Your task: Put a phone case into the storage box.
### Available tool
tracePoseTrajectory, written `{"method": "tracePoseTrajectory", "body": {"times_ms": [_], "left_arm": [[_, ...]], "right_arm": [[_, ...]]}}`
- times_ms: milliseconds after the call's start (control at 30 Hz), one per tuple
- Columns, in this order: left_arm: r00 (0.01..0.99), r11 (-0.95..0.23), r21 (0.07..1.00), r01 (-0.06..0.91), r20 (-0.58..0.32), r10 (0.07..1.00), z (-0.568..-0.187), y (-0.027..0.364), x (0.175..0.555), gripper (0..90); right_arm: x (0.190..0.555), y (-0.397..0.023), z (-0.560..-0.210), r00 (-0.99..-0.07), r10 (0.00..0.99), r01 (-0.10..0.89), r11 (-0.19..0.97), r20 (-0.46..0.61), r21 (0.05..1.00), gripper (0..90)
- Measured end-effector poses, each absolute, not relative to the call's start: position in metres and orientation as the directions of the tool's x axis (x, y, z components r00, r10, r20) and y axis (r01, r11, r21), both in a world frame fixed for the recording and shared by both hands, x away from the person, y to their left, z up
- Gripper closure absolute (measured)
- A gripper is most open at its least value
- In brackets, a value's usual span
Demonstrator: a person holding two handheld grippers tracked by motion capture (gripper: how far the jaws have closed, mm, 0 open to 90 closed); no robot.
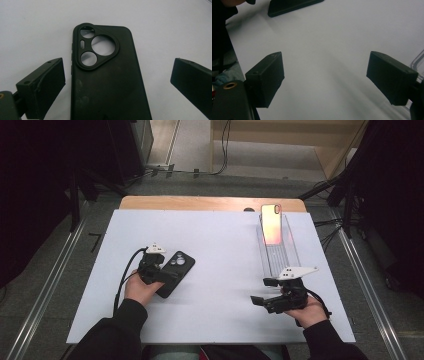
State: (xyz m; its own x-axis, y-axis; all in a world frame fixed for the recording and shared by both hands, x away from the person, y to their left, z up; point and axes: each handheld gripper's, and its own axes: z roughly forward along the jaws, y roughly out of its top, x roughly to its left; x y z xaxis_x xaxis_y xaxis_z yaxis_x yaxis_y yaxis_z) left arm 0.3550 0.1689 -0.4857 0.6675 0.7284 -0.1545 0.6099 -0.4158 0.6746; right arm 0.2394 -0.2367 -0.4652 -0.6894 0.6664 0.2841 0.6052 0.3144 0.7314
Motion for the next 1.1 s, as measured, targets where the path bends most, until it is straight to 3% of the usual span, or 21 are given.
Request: {"method": "tracePoseTrajectory", "body": {"times_ms": [267,700,1100], "left_arm": [[0.674,-0.438,0.65,0.621,-0.157,0.722,-0.498,0.168,0.355,0.0],[0.675,-0.522,0.645,0.558,0.012,0.737,-0.508,0.156,0.346,0.2],[0.666,-0.504,0.677,0.536,0.027,0.745,-0.508,0.162,0.342,12.6]], "right_arm": [[0.239,-0.237,-0.465,-0.69,0.666,0.603,0.315,0.282,0.733,12.8],[0.239,-0.237,-0.465,-0.691,0.666,0.6,0.309,0.282,0.738,12.8],[0.239,-0.236,-0.465,-0.699,0.662,0.589,0.316,0.272,0.744,12.8]]}}
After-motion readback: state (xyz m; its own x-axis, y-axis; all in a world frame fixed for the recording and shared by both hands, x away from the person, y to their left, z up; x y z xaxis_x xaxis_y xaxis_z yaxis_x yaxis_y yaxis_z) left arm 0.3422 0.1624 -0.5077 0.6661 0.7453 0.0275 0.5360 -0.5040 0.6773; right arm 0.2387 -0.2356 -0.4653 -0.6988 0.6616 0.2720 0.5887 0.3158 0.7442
